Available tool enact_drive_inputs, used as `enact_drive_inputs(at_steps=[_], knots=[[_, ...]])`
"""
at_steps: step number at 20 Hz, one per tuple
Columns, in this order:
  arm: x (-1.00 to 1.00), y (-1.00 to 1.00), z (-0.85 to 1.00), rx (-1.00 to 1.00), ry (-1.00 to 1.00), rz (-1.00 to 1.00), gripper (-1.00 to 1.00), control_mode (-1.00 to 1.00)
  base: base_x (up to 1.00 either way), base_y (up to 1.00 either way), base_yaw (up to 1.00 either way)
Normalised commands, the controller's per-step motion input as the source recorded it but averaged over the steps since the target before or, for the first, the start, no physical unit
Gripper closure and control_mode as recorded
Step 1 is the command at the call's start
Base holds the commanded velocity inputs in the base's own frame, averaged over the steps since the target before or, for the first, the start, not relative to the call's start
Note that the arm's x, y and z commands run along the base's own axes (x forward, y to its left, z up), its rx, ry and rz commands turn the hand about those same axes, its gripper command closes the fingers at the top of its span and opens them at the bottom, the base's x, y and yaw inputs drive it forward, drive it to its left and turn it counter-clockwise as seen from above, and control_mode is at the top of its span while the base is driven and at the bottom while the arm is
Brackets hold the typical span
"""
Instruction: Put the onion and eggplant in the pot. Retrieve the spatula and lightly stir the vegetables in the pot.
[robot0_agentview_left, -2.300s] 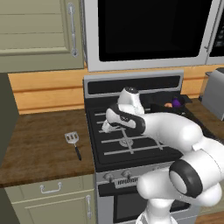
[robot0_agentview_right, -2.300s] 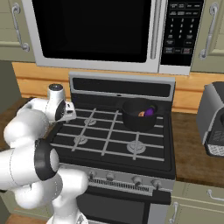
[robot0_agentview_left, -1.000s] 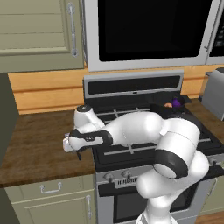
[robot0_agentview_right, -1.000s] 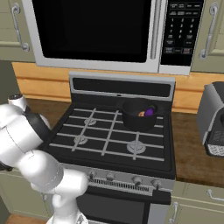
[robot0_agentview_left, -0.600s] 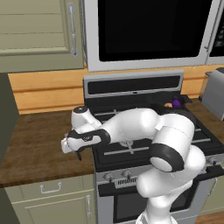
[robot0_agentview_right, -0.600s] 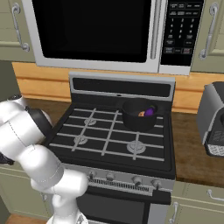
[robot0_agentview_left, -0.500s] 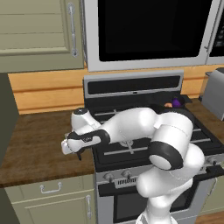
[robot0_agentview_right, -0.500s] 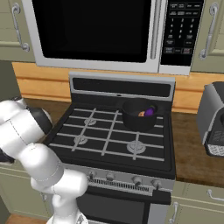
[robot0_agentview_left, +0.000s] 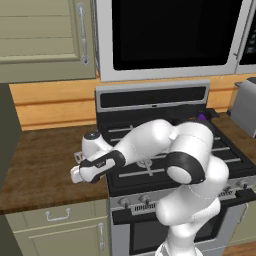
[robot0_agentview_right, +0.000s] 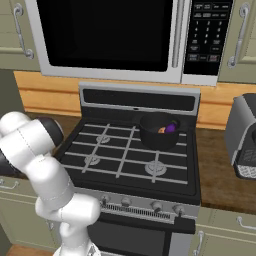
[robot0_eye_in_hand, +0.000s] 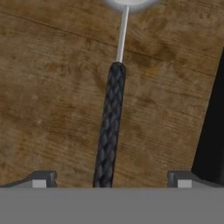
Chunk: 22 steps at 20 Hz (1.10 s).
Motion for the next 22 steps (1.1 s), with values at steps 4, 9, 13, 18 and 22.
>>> enact_drive_inputs(at_steps=[4, 9, 13, 18, 22], knots=[[0.08, 0.12, -0.04, 0.0, 0.02, 0.0, -1.0, -1.0, 0.0, 0.0, 0.0], [0.01, 0.03, -0.07, 0.0, 0.02, 0.0, -1.0, -1.0, 0.0, 0.0, 0.0], [0.0, 0.01, -0.08, 0.0, 0.03, 0.0, 1.0, -1.0, 0.0, 0.0, 0.0], [0.0, 0.0, 0.0, 0.0, 0.01, 0.0, 1.0, -1.0, 0.0, 0.0, 0.0], [0.0, 0.0, 0.0, 0.0, 0.0, 0.0, 1.0, -1.0, 0.0, 0.0, 0.0]])
